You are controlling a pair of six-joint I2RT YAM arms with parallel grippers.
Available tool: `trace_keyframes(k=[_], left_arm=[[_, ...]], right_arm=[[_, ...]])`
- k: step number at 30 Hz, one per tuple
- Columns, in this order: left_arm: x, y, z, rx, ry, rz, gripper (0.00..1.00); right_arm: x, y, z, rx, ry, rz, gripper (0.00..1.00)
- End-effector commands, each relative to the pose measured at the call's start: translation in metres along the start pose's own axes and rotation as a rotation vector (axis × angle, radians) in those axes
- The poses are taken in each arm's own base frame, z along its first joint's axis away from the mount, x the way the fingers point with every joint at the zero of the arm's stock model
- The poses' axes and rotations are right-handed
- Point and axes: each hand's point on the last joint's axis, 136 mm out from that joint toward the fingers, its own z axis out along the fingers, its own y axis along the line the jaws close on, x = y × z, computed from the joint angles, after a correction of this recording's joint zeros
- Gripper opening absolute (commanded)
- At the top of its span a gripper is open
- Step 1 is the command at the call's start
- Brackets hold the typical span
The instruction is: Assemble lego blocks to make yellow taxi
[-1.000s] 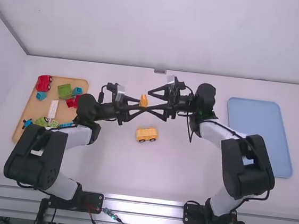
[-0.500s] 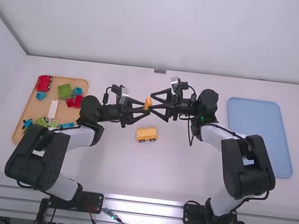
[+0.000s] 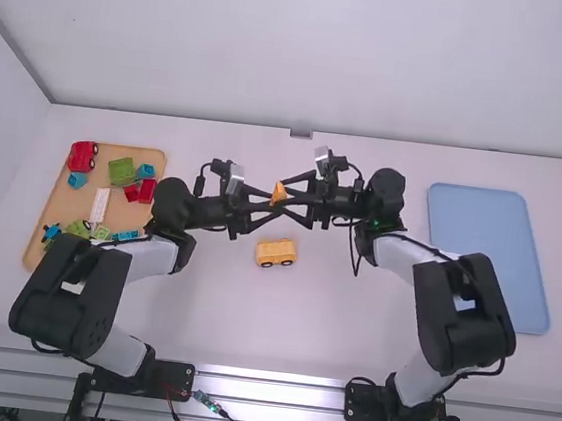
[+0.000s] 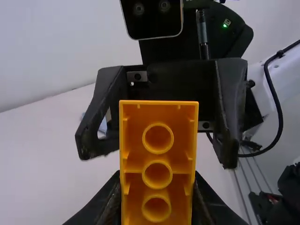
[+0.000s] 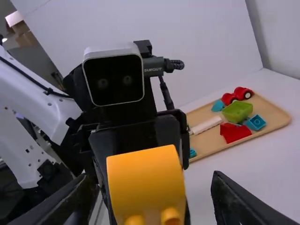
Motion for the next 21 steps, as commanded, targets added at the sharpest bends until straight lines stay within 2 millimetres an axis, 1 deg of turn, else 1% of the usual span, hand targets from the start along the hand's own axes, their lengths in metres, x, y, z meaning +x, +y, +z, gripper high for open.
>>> trace_keyframes(k=[1,5,10,12,13,14,18,21], left_arm=[[-0.010,0.000,0.004,0.005,-0.015,0.047,0.02],[-0.014,-0.002,0.004,0.012,-0.028,0.059,0.02],[-0.015,-0.001,0.002,0.006,-0.031,0.062,0.02],[-0.015,-0.001,0.002,0.009,-0.030,0.062,0.02],[-0.014,-0.002,0.003,0.012,-0.028,0.059,0.02],[-0.012,-0.002,0.004,0.011,-0.023,0.051,0.02],[-0.005,0.003,0.002,0.001,-0.001,0.027,0.02],[-0.004,0.003,0.003,-0.002,0.002,0.024,0.02]], right_arm=[[-0.006,0.011,0.002,-0.021,0.001,-0.040,0.66],[-0.005,0.009,0.000,-0.016,0.002,-0.048,0.66],[-0.004,0.011,0.000,-0.023,0.006,-0.055,0.59],[-0.004,0.011,0.000,-0.024,0.006,-0.057,0.59],[-0.004,0.011,0.000,-0.025,0.006,-0.060,0.59],[-0.005,0.011,0.000,-0.024,0.006,-0.059,0.56],[-0.003,0.013,0.000,-0.038,0.014,-0.074,0.54],[-0.003,0.013,0.000,-0.039,0.015,-0.075,0.52]])
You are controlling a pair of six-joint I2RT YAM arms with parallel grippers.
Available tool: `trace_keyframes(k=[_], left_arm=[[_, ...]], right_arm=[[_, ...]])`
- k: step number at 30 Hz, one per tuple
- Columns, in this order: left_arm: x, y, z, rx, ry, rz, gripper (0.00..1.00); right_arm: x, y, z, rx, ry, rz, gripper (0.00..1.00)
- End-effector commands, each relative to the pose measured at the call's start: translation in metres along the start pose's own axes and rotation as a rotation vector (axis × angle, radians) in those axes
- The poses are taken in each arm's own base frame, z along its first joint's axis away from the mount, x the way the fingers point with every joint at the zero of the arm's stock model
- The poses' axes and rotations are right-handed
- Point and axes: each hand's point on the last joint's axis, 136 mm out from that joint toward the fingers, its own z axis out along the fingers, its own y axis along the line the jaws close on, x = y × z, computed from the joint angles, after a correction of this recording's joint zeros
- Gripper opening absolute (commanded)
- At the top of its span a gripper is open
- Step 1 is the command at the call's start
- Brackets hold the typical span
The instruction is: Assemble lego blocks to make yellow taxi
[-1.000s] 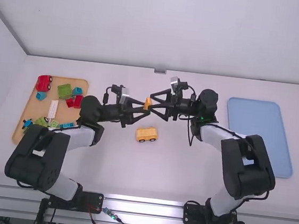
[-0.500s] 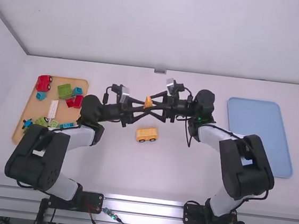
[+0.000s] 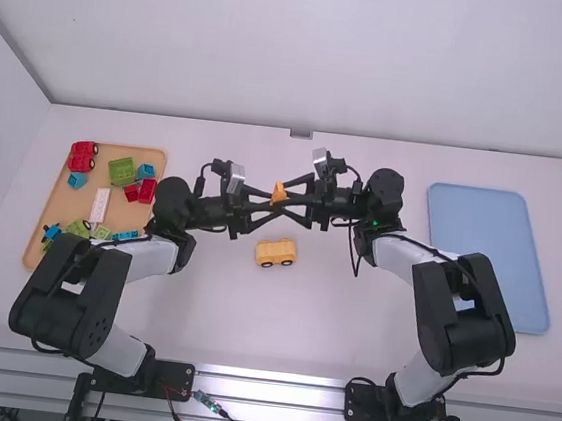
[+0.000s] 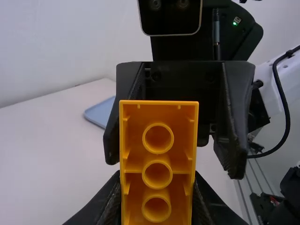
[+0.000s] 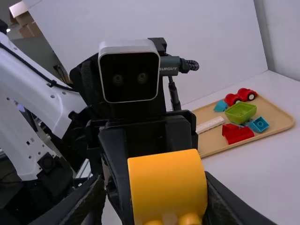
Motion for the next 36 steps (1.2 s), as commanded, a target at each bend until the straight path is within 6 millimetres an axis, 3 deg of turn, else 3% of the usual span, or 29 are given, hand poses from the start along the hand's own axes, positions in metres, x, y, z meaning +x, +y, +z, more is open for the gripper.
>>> trace_keyframes(k=[1,27,36], left_arm=[[-0.0076,-0.0007,0.0026,0.014,-0.006,0.044,0.02],[-0.0113,-0.0025,0.0025,0.019,-0.017,0.067,0.02],[-0.0110,-0.0034,0.0025,0.024,-0.015,0.069,0.02]], right_arm=[[-0.0055,0.0104,-0.0010,-0.022,0.004,-0.038,0.50],[-0.0012,0.0095,-0.0074,-0.024,0.012,-0.065,0.36],[-0.0010,0.0100,-0.0070,-0.026,0.013,-0.066,0.20]])
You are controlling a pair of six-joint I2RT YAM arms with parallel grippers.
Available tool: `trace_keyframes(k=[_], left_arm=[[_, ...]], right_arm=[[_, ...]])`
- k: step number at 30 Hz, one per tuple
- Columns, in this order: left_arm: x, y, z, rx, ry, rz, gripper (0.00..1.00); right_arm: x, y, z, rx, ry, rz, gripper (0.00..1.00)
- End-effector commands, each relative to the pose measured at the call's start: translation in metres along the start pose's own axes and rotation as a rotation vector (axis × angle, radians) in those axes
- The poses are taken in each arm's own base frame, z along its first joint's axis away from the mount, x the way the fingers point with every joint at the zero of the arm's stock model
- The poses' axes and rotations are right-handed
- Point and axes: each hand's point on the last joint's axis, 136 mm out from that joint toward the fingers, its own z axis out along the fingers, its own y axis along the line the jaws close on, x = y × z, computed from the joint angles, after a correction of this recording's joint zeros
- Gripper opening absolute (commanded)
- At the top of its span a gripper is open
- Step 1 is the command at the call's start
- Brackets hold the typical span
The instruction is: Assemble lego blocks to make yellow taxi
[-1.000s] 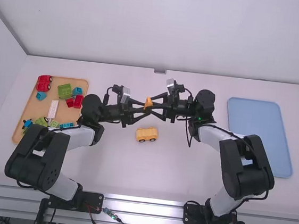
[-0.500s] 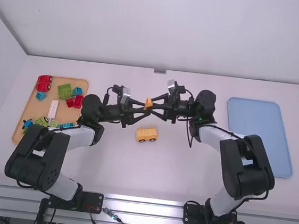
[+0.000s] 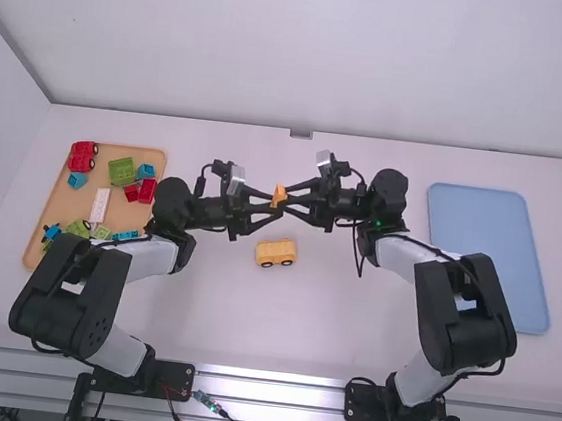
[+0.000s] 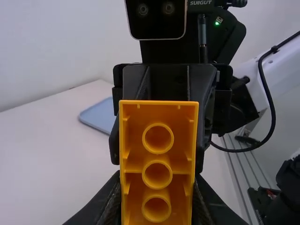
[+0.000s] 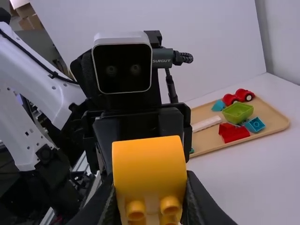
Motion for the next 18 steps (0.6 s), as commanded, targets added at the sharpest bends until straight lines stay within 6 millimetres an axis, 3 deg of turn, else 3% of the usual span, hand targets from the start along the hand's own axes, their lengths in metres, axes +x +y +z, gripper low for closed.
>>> trace_keyframes(k=[1,4,7,8,9,12,13,14,18], left_arm=[[-0.010,0.003,0.003,-0.007,-0.017,0.034,0.02],[-0.010,0.003,0.003,-0.008,-0.017,0.033,0.02],[-0.010,0.004,0.002,-0.014,-0.020,0.033,0.18],[-0.010,0.004,0.002,-0.013,-0.020,0.034,0.45],[-0.010,0.004,0.002,-0.013,-0.020,0.034,0.50],[-0.010,0.004,0.002,-0.012,-0.018,0.046,0.81],[-0.010,0.003,0.002,-0.009,-0.017,0.052,0.85],[-0.008,0.000,0.002,0.011,-0.008,0.079,0.96],[-0.007,0.002,-0.004,0.018,0.004,0.075,0.99]], right_arm=[[-0.005,0.009,0.000,-0.016,0.002,-0.031,0.20],[-0.005,0.009,-0.001,-0.016,0.002,-0.031,0.09],[-0.005,0.010,0.000,-0.018,0.002,-0.031,0.05],[-0.005,0.012,0.003,-0.026,0.004,-0.034,0.05],[-0.005,0.013,0.004,-0.029,0.005,-0.038,0.05],[-0.005,0.012,0.006,-0.025,0.001,-0.049,0.04],[-0.005,0.012,0.006,-0.024,0.001,-0.052,0.04],[-0.006,0.010,0.005,-0.015,-0.004,-0.054,0.02],[-0.011,0.003,-0.004,0.016,-0.016,-0.079,0.00]])
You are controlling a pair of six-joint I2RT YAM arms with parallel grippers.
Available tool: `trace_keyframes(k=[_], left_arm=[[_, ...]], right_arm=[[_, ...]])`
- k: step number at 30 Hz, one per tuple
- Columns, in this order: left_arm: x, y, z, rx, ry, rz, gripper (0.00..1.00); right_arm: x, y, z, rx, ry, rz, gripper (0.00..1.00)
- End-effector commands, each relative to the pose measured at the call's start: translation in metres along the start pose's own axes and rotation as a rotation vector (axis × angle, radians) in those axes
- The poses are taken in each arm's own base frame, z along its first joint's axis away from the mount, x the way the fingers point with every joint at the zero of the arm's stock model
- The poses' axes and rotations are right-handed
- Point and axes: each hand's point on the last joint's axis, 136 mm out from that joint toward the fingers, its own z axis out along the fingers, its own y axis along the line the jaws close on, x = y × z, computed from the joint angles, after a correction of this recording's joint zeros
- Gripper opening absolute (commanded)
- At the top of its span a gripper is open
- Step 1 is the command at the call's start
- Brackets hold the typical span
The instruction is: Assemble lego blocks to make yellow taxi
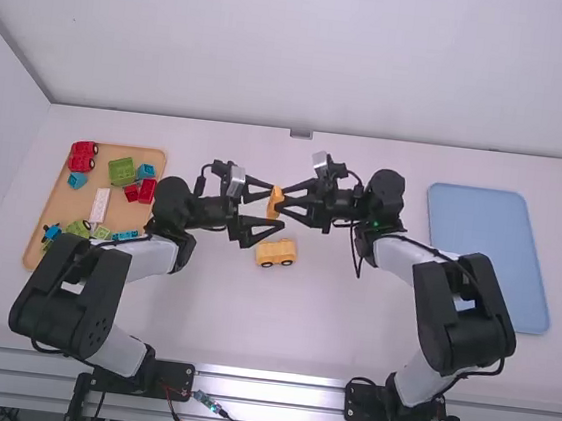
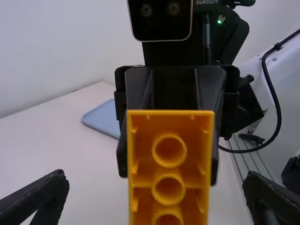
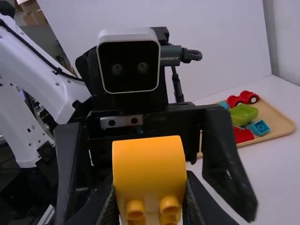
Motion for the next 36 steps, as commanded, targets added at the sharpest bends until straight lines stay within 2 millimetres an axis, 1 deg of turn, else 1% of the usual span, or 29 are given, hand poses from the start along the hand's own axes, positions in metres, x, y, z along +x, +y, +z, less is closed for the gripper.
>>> trace_keyframes(k=[1,2,4,6,7,8,11,12,14,15,16,17,19,20,23,24,25,26,28,29,32,34,36], left_arm=[[-0.006,0.004,-0.007,0.020,0.011,0.028,0.99],[-0.006,0.004,-0.007,0.020,0.011,0.028,0.99],[-0.004,0.011,-0.015,0.016,0.034,-0.001,0.99],[-0.001,0.023,-0.026,0.000,0.061,-0.015,0.99],[-0.001,0.024,-0.027,-0.002,0.063,-0.018,0.99],[0.002,0.032,-0.031,-0.030,0.074,-0.027,0.99],[0.010,0.063,-0.042,-0.172,0.112,-0.045,0.99],[0.013,0.069,-0.043,-0.204,0.124,-0.047,0.99],[0.023,0.090,-0.051,-0.336,0.195,-0.050,0.99],[0.031,0.101,-0.056,-0.417,0.264,-0.058,0.99],[0.031,0.101,-0.056,-0.417,0.264,-0.058,0.99],[0.038,0.110,-0.062,-0.488,0.352,-0.054,0.99],[0.045,0.116,-0.068,-0.544,0.465,-0.030,0.99],[0.045,0.116,-0.069,-0.548,0.482,-0.024,0.99],[0.046,0.109,-0.074,-0.510,0.599,0.045,0.99],[0.047,0.107,-0.075,-0.494,0.620,0.068,0.99],[0.047,0.107,-0.075,-0.491,0.624,0.072,0.99],[0.049,0.104,-0.076,-0.468,0.650,0.105,0.99],[0.056,0.099,-0.079,-0.428,0.697,0.167,0.99],[0.056,0.099,-0.079,-0.426,0.699,0.169,0.99],[0.064,0.093,-0.083,-0.386,0.741,0.200,0.99],[0.067,0.090,-0.082,-0.371,0.754,0.210,0.99],[0.066,0.096,-0.087,-0.413,0.762,0.192,0.99]], right_arm=[[-0.014,-0.003,-0.010,0.033,-0.017,-0.048,0.00],[-0.014,-0.003,-0.010,0.033,-0.017,-0.048,0.00],[-0.018,-0.009,-0.016,0.045,-0.014,-0.063,0.00],[-0.020,-0.023,-0.023,0.098,-0.012,-0.046,0.00],[-0.019,-0.026,-0.024,0.110,-0.011,-0.041,0.00],[-0.017,-0.036,-0.027,0.149,-0.004,-0.019,0.00],[0.000,-0.076,-0.039,0.348,0.064,0.070,0.00],[0.004,-0.083,-0.042,0.391,0.089,0.088,0.00],[0.022,-0.104,-0.055,0.555,0.217,0.149,0.00],[0.031,-0.109,-0.061,0.625,0.302,0.174,0.00],[0.031,-0.109,-0.061,0.625,0.302,0.174,0.00],[0.038,-0.110,-0.067,0.688,0.403,0.185,0.00],[0.046,-0.110,-0.076,0.762,0.533,0.173,0.00],[0.047,-0.109,-0.078,0.776,0.555,0.171,0.00],[0.062,-0.106,-0.102,0.892,0.790,0.112,0.00],[0.065,-0.105,-0.107,0.917,0.833,0.107,0.00],[0.066,-0.105,-0.109,0.920,0.843,0.107,0.00],[0.073,-0.104,-0.116,0.939,0.909,0.095,0.00],[0.087,-0.105,-0.131,0.970,0.997,0.132,0.00],[0.088,-0.105,-0.132,0.971,1.002,0.137,0.00],[0.107,-0.102,-0.149,0.977,1.103,0.229,0.00],[0.117,-0.099,-0.154,0.977,1.142,0.299,0.00],[0.129,-0.098,-0.153,0.989,1.155,0.439,0.00]])
